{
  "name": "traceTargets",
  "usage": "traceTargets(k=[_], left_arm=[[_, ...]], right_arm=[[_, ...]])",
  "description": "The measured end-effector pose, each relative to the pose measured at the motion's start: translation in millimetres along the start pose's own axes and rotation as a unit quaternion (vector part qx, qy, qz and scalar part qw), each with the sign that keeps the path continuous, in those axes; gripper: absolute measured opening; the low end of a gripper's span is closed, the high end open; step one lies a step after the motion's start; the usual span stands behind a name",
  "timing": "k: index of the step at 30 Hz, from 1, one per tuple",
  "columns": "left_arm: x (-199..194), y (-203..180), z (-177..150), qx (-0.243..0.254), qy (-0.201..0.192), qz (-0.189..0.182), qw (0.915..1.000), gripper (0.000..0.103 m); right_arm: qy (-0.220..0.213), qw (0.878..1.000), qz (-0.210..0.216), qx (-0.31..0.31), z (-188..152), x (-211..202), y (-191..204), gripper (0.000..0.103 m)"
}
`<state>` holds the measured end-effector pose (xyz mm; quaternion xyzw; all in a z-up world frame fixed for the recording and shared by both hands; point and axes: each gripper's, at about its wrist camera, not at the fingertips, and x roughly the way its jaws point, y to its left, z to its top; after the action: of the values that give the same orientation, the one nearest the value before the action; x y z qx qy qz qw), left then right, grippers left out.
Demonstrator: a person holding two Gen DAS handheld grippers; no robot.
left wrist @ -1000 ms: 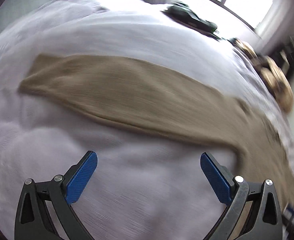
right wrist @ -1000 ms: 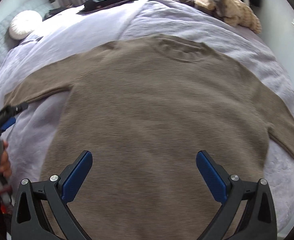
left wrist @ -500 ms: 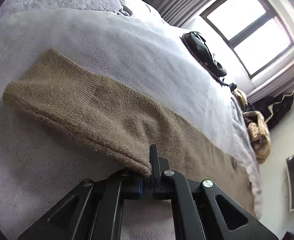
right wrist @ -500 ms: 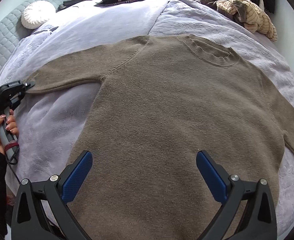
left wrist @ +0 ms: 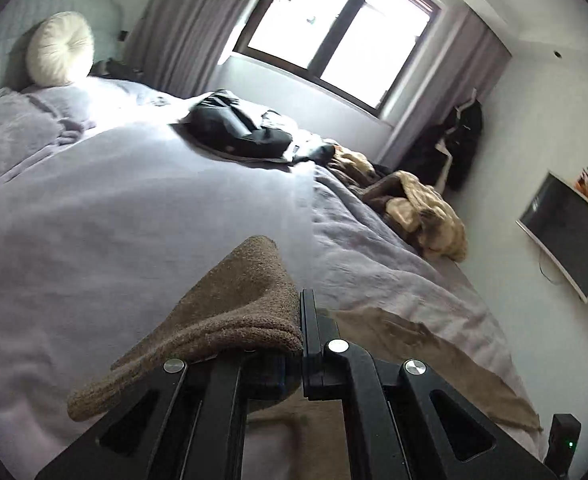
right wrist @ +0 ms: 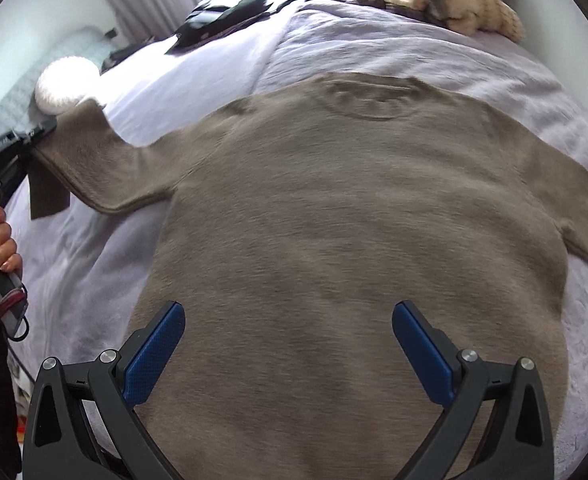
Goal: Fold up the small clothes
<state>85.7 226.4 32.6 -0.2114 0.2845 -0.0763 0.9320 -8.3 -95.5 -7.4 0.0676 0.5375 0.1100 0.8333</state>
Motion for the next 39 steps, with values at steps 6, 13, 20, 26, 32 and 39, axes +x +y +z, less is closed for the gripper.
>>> traceTargets(k=[6,13,20,26,32,39], left_arm=[[75.1,-137.5,-22.1,0.094,0.06,-0.054,0.9923,0.005],[173.6,-210.3,-118.2,0.18,0.188,-0.016,0.9653,0.006],[167.9,-210.7,-145.3,0.201,0.201,0.009,0.9587,0.08],[111.0,-174.8,-104.5,0.226,0.149,0.004,0.9627,0.08],[114.1,-77.2,-60.0,0.155,0.156,0.096,0.9708,0.08],[155.9,2.1,-62.9,0.034,0.247,0.094,0.9639,0.08]], right_arm=[[-0.017,0.997,-0.014,0.069,-4.5,-15.4,-77.9,0.103],[-0.009,0.988,-0.019,0.152,-21.5,-15.7,-158.7,0.103],[-0.03,0.981,0.025,0.189,-19.2,-9.9,-191.2,0.103],[-0.058,0.995,0.002,0.083,22.3,-6.2,-147.5,0.103],[-0.063,0.979,-0.088,-0.174,61.5,27.1,-38.6,0.103],[-0.083,0.904,-0.2,-0.368,73.7,89.0,32.5,0.101]])
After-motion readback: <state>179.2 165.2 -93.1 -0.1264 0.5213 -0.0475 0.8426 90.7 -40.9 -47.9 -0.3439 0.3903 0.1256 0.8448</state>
